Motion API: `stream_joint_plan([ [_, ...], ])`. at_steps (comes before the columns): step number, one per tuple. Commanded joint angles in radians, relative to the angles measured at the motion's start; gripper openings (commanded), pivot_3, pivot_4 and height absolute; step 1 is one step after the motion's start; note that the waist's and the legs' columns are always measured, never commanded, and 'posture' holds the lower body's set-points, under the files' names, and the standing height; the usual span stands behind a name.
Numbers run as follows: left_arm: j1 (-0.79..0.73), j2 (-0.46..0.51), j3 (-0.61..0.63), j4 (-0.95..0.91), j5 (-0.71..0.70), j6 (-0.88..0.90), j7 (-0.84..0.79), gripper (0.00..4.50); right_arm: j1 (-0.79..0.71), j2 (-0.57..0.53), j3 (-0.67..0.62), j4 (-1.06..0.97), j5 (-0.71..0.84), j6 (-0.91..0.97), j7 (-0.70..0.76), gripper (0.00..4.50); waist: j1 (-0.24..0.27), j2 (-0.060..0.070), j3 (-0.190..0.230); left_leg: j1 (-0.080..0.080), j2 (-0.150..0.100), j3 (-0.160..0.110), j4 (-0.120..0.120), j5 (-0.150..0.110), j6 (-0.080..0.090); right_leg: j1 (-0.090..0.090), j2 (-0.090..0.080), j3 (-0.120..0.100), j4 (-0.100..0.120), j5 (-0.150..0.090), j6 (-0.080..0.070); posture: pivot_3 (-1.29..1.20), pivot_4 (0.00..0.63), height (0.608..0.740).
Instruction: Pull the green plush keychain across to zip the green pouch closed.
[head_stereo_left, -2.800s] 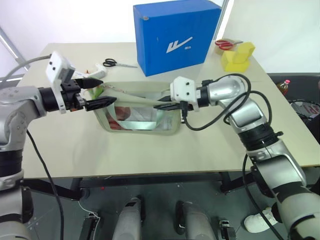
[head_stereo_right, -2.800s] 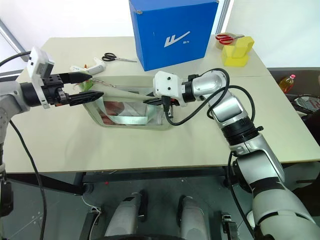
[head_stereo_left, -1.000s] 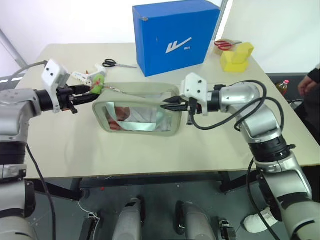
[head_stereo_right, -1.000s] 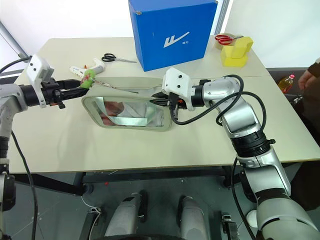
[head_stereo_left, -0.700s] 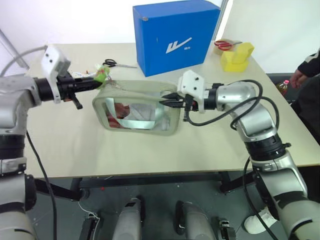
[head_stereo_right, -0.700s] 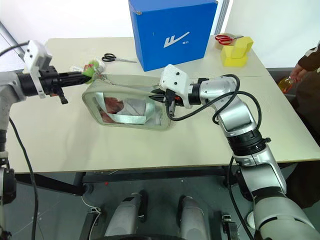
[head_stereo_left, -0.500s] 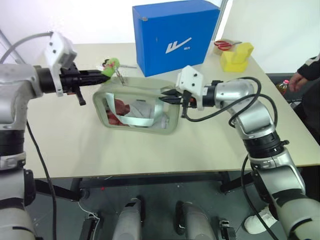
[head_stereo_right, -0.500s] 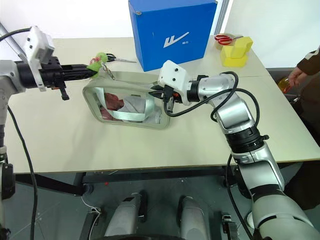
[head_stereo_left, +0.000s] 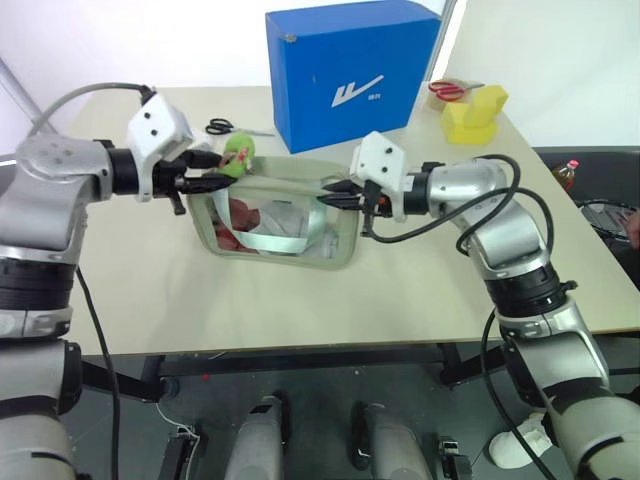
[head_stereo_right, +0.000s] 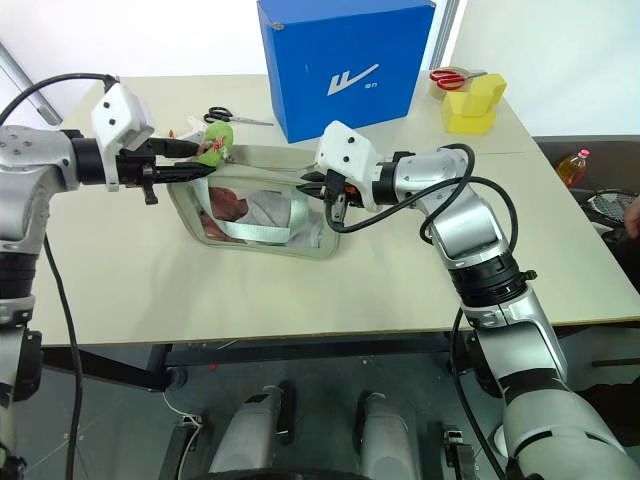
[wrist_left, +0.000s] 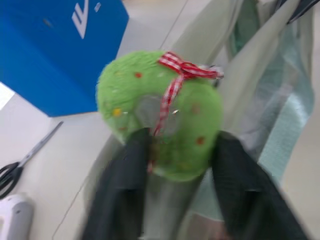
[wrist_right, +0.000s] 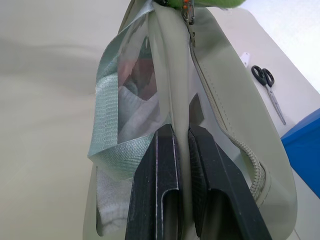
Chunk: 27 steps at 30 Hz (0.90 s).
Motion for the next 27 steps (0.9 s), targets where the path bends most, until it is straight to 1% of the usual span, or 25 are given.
stream_joint_plan([
  [1,0.002,0.068,0.046,-0.041,-0.022,0.033,-0.042,2.44,-0.013,-0.008,-0.021,-0.034,0.003,-0.016,-0.009,0.0,-0.001,0.0,0.0,0.0,0.0,0.0,0.0,0.0,0.0,0.0,0.0,0.0,0.0,0.0,0.0,0.0,0.15,0.74],
  [5,0.031,0.126,0.088,-0.04,-0.033,0.055,-0.049,2.44,-0.012,-0.012,-0.023,-0.031,0.005,-0.02,-0.009,0.0,-0.001,0.0,0.0,0.0,0.0,0.0,0.0,0.0,0.0,0.0,0.0,0.0,0.0,0.0,0.0,0.0,0.15,0.74],
  [9,0.098,0.126,0.102,-0.021,-0.026,0.036,-0.027,2.44,-0.015,-0.013,-0.022,-0.022,0.005,-0.026,-0.007,0.0,0.002,0.0,0.0,0.0,0.0,0.0,0.0,0.0,0.0,0.0,0.0,0.0,-0.001,0.0,0.0,0.0,0.15,0.74],
  [14,0.184,0.072,0.096,-0.008,-0.017,0.007,0.018,2.44,-0.018,-0.015,-0.018,-0.016,0.006,-0.029,-0.001,0.0,0.001,0.0,0.0,0.0,0.0,0.0,0.0,0.0,0.0,0.0,0.0,0.0,0.0,0.0,0.0,0.0,0.15,0.74],
  [17,0.177,0.023,0.1,0.013,-0.017,0.007,0.062,2.44,-0.018,-0.018,-0.017,-0.011,0.006,-0.031,0.002,0.0,0.003,0.0,0.0,0.0,0.0,0.0,0.0,0.0,0.0,0.0,0.0,0.0,0.0,0.0,0.0,0.0,0.15,0.74],
  [20,0.173,-0.011,0.094,0.004,-0.023,0.006,0.073,2.44,-0.017,-0.02,-0.017,-0.014,0.006,-0.028,0.004,0.0,0.001,0.0,0.0,0.0,0.0,0.0,0.0,0.0,0.0,0.0,0.0,0.0,0.0,0.0,0.0,0.0,0.15,0.74],
  [23,0.155,-0.031,0.093,0.014,-0.022,0.005,0.085,1.64,-0.019,-0.02,-0.016,-0.015,0.006,-0.027,0.005,0.0,0.002,0.0,0.0,0.0,0.0,0.0,0.0,0.0,0.0,0.0,0.0,0.0,0.0,0.0,0.0,0.0,0.15,0.74],
  [24,0.155,-0.03,0.091,0.011,-0.022,0.003,0.079,1.2,-0.02,-0.021,-0.016,-0.014,0.006,-0.027,0.005,0.0,0.001,0.0,0.0,0.0,0.0,0.0,0.0,0.0,0.0,0.0,0.0,0.0,0.0,0.0,0.0,0.0,0.15,0.74],
  [25,0.156,-0.028,0.09,0.008,-0.022,0.003,0.074,0.9,-0.021,-0.021,-0.016,-0.012,0.005,-0.028,0.004,0.0,0.001,0.0,0.0,0.0,0.0,0.0,0.0,0.0,0.0,0.0,0.0,0.0,0.0,0.0,0.0,0.0,0.15,0.74],
  [26,0.158,-0.026,0.092,0.004,-0.023,0.005,0.072,0.28,-0.021,-0.022,-0.016,-0.012,0.005,-0.028,0.004,0.0,0.001,0.0,0.0,0.0,0.0,0.0,0.0,0.0,0.0,0.0,0.0,0.0,0.0,0.0,0.0,0.0,0.15,0.74],
  [27,0.16,-0.022,0.094,-0.004,-0.027,0.01,0.067,0.01,-0.022,-0.023,-0.017,-0.011,0.005,-0.028,0.004,0.0,0.001,0.0,0.0,0.0,0.0,0.0,0.0,0.0,0.0,0.0,0.0,0.0,0.0,0.0,0.0,0.0,0.15,0.74],
])
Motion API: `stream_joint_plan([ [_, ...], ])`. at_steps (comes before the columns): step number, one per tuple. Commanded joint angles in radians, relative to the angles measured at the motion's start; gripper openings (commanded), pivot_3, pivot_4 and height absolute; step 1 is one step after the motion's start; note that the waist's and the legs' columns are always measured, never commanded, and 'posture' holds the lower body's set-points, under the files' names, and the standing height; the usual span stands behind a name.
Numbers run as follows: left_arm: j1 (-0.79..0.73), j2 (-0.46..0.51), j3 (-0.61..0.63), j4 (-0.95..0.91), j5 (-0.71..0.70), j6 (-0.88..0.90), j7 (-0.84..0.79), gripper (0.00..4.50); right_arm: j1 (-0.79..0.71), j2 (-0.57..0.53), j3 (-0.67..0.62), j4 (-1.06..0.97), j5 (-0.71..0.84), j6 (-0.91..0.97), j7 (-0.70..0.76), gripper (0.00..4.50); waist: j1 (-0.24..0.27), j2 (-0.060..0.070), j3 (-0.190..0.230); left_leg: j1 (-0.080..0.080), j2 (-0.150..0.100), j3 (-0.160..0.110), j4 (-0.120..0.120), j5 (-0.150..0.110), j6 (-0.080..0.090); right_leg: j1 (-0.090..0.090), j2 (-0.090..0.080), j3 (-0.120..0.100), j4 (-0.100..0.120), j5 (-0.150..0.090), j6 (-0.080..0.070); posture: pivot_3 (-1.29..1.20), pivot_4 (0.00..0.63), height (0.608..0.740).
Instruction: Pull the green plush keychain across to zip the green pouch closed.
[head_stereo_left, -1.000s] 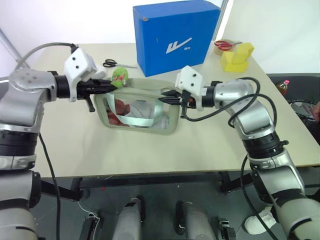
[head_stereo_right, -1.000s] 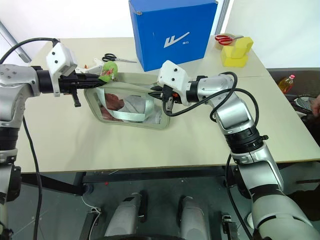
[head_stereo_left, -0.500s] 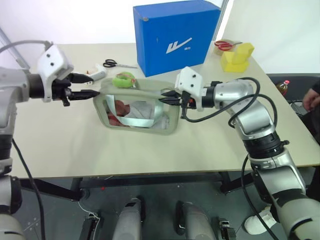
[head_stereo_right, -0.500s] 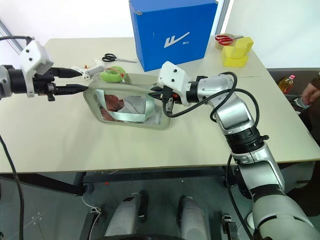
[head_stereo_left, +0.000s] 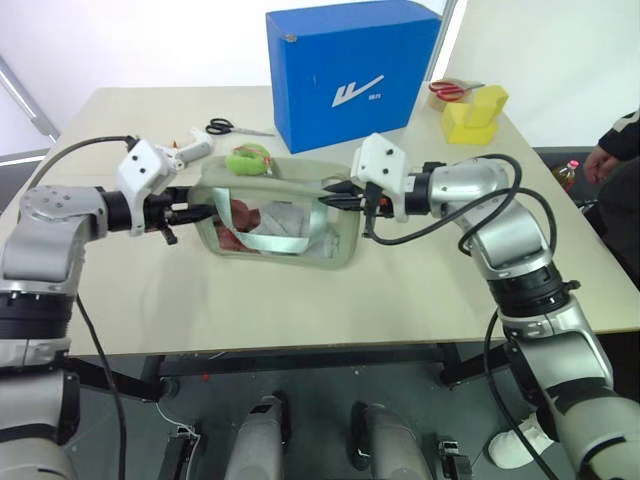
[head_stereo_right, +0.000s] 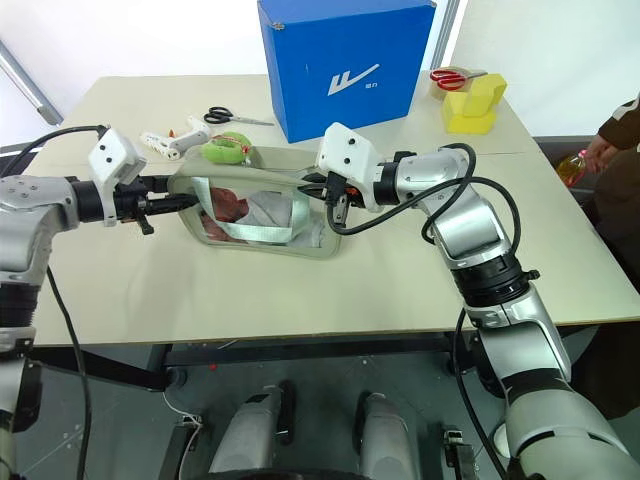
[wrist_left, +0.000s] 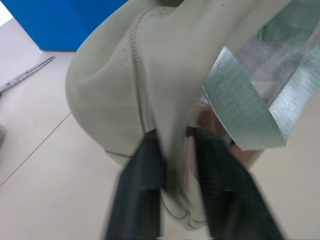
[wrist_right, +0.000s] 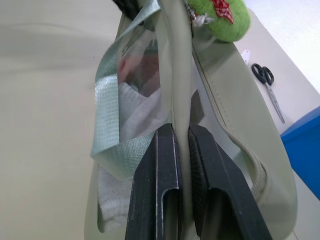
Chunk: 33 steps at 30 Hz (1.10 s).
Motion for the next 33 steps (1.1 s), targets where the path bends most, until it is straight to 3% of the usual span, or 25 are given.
stream_joint_plan([
  [1,-0.018,0.021,0.022,-0.036,-0.012,-0.003,-0.009,0.01,-0.022,-0.006,-0.019,-0.014,0.004,-0.013,0.0,0.0,0.0,0.0,0.0,0.0,0.0,0.0,0.0,0.0,0.0,0.0,0.0,0.0,0.0,0.0,0.0,0.0,0.15,0.74],
  [7,-0.007,0.028,0.013,-0.053,-0.005,0.011,-0.018,0.01,-0.023,-0.014,-0.02,-0.012,0.011,-0.002,0.01,0.0,0.0,0.0,0.0,0.0,0.0,0.0,0.0,0.0,0.0,0.0,0.0,0.0,0.0,0.0,0.0,0.0,0.15,0.74],
  [10,0.004,0.031,0.008,-0.058,0.001,0.001,-0.024,0.0,-0.046,-0.033,-0.027,0.008,0.02,0.009,0.041,1.14,0.0,0.0,0.0,0.0,0.0,0.0,0.0,0.0,0.0,0.0,0.0,0.0,0.0,0.0,0.0,0.0,0.15,0.74],
  [15,0.01,0.036,0.016,-0.064,-0.003,0.0,-0.026,0.0,-0.137,-0.069,-0.039,0.077,0.021,-0.026,0.096,3.59,-0.001,0.0,0.0,0.0,0.0,0.0,0.0,0.0,0.0,0.0,0.0,0.0,0.0,0.0,0.0,0.0,0.15,0.74],
  [20,0.015,0.039,0.018,-0.071,-0.005,-0.002,-0.024,0.0,-0.263,0.043,-0.086,0.125,0.089,0.06,0.028,3.59,-0.006,0.0,0.0,0.0,0.001,0.0,-0.001,0.0,0.0,-0.001,0.0,0.0,0.0,0.0,0.0,0.0,0.15,0.74],
  [26,0.018,0.029,0.016,-0.087,-0.008,0.008,-0.013,0.0,-0.304,0.222,-0.045,0.189,0.072,0.043,-0.057,3.59,-0.005,0.0,0.0,0.0,0.002,0.001,-0.001,0.0,0.0,-0.001,0.002,0.0,0.001,0.0,0.0,0.0,0.15,0.74],
  [33,0.022,0.029,0.016,-0.093,-0.009,0.01,-0.013,0.0,-0.335,0.282,0.001,0.298,0.04,0.011,-0.043,3.59,-0.001,0.0,0.0,0.0,0.002,0.001,0.0,0.0,0.0,-0.001,0.002,0.0,0.001,0.0,0.0,0.0,0.15,0.74],
])
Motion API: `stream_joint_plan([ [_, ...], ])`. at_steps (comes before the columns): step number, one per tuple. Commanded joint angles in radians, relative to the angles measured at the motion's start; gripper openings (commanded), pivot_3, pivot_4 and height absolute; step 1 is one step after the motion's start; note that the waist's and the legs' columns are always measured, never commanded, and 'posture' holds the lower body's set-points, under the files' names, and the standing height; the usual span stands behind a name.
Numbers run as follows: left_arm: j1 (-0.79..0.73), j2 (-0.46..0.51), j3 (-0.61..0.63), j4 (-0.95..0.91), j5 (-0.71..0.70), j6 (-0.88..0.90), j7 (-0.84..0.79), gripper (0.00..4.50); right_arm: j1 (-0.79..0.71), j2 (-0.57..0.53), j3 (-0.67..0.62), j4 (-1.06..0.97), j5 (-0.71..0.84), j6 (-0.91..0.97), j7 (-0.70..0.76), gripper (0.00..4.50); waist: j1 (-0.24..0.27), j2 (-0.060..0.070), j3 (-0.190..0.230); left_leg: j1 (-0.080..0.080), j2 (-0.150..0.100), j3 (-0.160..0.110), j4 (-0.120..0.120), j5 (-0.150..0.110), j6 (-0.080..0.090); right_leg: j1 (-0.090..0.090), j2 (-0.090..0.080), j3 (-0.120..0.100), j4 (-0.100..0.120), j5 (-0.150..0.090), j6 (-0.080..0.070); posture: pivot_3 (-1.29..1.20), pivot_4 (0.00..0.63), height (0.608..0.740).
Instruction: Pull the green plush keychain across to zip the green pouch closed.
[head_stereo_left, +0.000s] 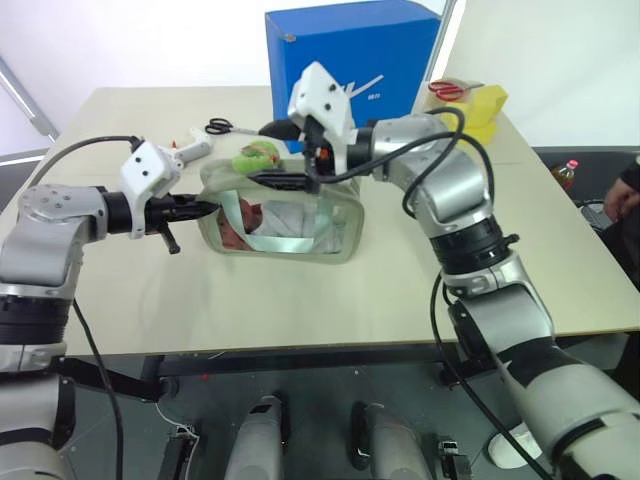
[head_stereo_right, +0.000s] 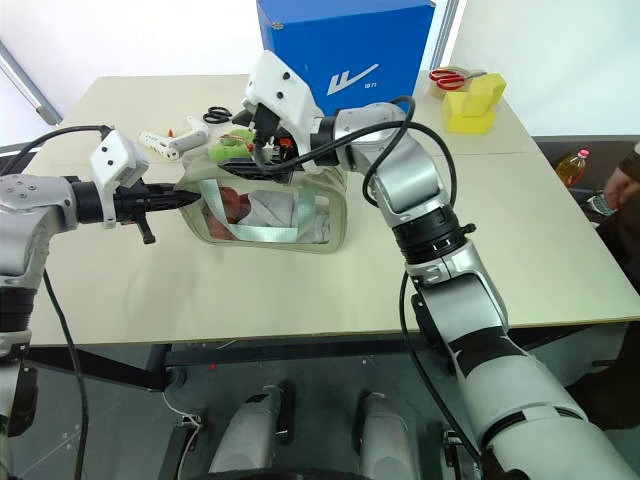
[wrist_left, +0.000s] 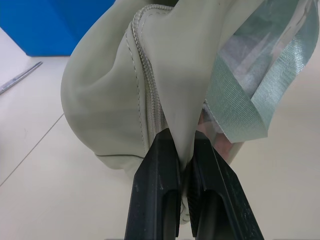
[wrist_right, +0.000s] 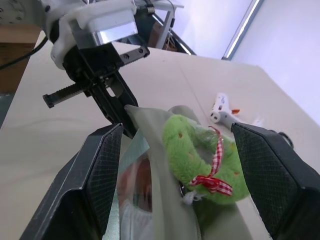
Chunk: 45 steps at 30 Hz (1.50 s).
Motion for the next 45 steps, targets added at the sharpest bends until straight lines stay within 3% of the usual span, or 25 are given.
stream_joint_plan([
  [1,0.0,0.012,0.019,-0.034,-0.008,0.0,0.005,0.0,-0.046,0.017,0.003,0.015,-0.009,-0.024,0.007,3.59,-0.001,0.0,0.0,0.0,0.0,0.0,0.0,0.0,0.0,0.0,0.0,0.0,0.0,0.0,0.0,0.0,0.15,0.74],
  [5,0.008,0.014,0.02,-0.04,-0.01,0.002,0.004,0.0,-0.057,0.037,0.01,0.048,-0.018,-0.034,0.01,3.59,-0.003,0.0,0.0,0.0,0.0,0.0,0.0,0.0,0.0,0.0,0.0,0.0,0.001,0.0,0.0,0.0,0.15,0.74],
  [6,0.009,0.014,0.021,-0.041,-0.011,0.003,0.004,0.0,-0.056,0.036,0.02,0.061,-0.031,-0.055,0.015,3.36,-0.003,0.0,0.0,0.0,0.0,0.0,0.0,0.0,0.0,0.0,0.0,0.0,0.001,0.0,0.0,0.0,0.15,0.74],
  [8,0.01,0.013,0.02,-0.045,-0.011,0.005,0.005,0.0,-0.053,0.035,0.034,0.086,-0.053,-0.099,0.021,2.67,-0.002,0.0,0.0,0.0,0.0,0.0,0.0,0.0,0.0,0.0,0.0,0.0,0.001,0.0,0.0,0.0,0.15,0.74],
  [13,0.008,0.01,0.017,-0.042,-0.01,0.001,0.007,0.0,-0.053,0.028,0.05,0.122,-0.09,-0.173,0.038,0.09,-0.001,0.0,0.0,0.0,0.0,0.0,0.0,0.0,0.0,0.0,0.0,0.0,0.001,0.0,0.0,0.0,0.15,0.74],
  [19,0.002,0.004,0.012,-0.033,-0.008,-0.004,0.008,0.0,-0.041,-0.024,0.047,0.125,-0.145,-0.242,0.035,0.03,-0.001,0.0,0.0,0.0,0.0,0.0,0.0,0.0,0.0,0.0,0.0,0.0,0.001,0.0,0.0,0.0,0.15,0.74],
  [24,-0.001,0.004,0.011,-0.032,-0.007,-0.004,0.007,0.0,-0.024,-0.11,-0.015,-0.001,-0.112,-0.139,0.045,0.03,0.0,0.0,0.0,0.0,0.0,0.0,0.0,0.0,0.0,0.0,0.0,0.0,0.001,0.0,0.0,0.0,0.15,0.74],
  [30,-0.006,0.006,0.01,-0.015,0.0,-0.015,0.006,0.0,0.048,-0.307,-0.095,-0.207,-0.107,0.022,0.042,0.03,0.003,0.0,0.0,0.0,0.0,0.0,0.0,0.0,0.0,0.0,0.0,0.0,0.0,0.0,0.0,0.0,0.15,0.74],
  [40,-0.033,-0.001,-0.006,0.037,0.013,-0.041,-0.003,0.0,0.413,-0.68,-0.055,-0.342,-0.328,-0.113,0.016,0.03,0.004,0.0,0.0,-0.001,0.0,0.001,-0.001,0.0,0.0,0.0,-0.001,0.0,-0.004,0.0,-0.001,0.0,0.15,0.74],
  [45,-0.054,-0.008,-0.02,0.052,0.017,-0.044,-0.005,0.0,0.561,-0.601,-0.003,-0.342,-0.349,-0.121,-0.056,0.03,-0.002,-0.001,0.0,0.001,0.001,0.002,0.0,0.0,0.0,0.001,-0.001,0.0,-0.005,0.0,-0.001,0.0,0.15,0.74],
])
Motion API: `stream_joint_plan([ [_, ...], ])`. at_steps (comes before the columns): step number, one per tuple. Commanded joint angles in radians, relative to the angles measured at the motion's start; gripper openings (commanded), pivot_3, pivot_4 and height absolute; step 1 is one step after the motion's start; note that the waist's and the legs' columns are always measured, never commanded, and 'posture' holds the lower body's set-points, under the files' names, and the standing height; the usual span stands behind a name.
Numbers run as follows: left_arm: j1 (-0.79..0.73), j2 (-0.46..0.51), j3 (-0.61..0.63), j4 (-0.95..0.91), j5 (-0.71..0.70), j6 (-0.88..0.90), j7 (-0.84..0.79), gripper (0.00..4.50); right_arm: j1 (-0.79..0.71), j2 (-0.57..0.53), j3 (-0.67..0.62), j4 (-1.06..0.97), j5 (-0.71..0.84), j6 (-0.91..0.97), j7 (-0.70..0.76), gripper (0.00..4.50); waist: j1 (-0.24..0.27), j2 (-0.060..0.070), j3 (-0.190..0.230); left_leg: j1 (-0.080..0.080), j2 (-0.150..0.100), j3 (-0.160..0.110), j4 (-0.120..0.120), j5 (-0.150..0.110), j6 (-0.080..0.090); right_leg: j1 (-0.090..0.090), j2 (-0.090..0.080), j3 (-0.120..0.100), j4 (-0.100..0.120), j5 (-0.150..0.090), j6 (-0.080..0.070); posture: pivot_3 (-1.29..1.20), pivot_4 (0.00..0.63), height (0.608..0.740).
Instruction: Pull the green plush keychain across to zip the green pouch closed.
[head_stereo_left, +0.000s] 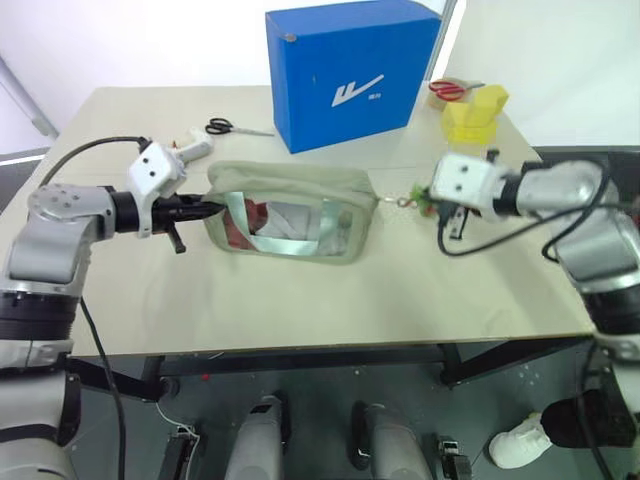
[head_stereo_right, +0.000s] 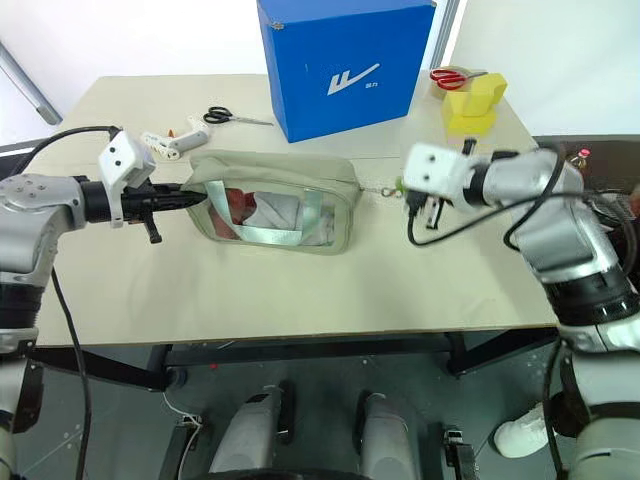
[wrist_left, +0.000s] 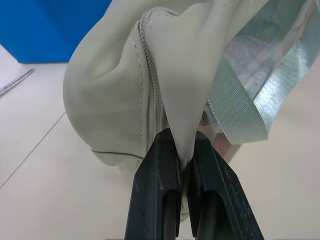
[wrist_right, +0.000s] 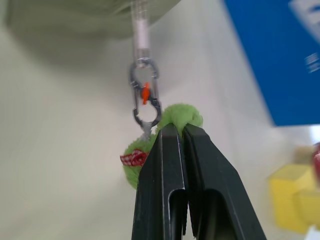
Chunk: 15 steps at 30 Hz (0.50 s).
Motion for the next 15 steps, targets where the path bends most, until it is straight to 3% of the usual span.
stream_joint_plan([
  [1,-0.024,0.01,0.008,0.006,0.011,-0.012,0.003,0.0,0.048,0.093,0.023,0.044,-0.032,0.001,-0.09,0.03,-0.003,0.0,0.0,0.0,0.0,0.0,0.0,0.0,0.0,0.0,0.0,0.0,0.0,0.0,0.0,0.0,0.15,0.74],
  [5,-0.016,0.009,0.014,-0.005,0.011,-0.005,0.006,0.0,0.068,0.287,0.029,0.206,-0.04,-0.029,-0.255,0.03,-0.005,-0.002,-0.001,0.001,0.001,0.0,0.0,0.0,0.0,0.001,0.001,0.0,0.001,0.001,-0.001,0.0,0.15,0.74],
  [10,0.013,0.018,0.028,-0.042,-0.001,0.018,0.009,0.0,0.053,0.418,0.009,0.296,-0.023,-0.063,-0.349,0.03,-0.005,-0.003,-0.002,0.002,0.001,0.0,0.0,0.0,0.0,0.003,0.002,0.0,0.0,0.001,-0.001,0.0,0.15,0.74],
  [15,0.026,0.018,0.036,-0.064,-0.007,0.034,0.018,0.0,0.055,0.424,0.043,0.305,-0.041,-0.11,-0.304,0.03,-0.006,-0.003,-0.002,0.005,0.003,0.0,0.0,0.0,0.0,0.005,0.003,0.0,0.001,0.0,-0.001,0.0,0.15,0.74],
])
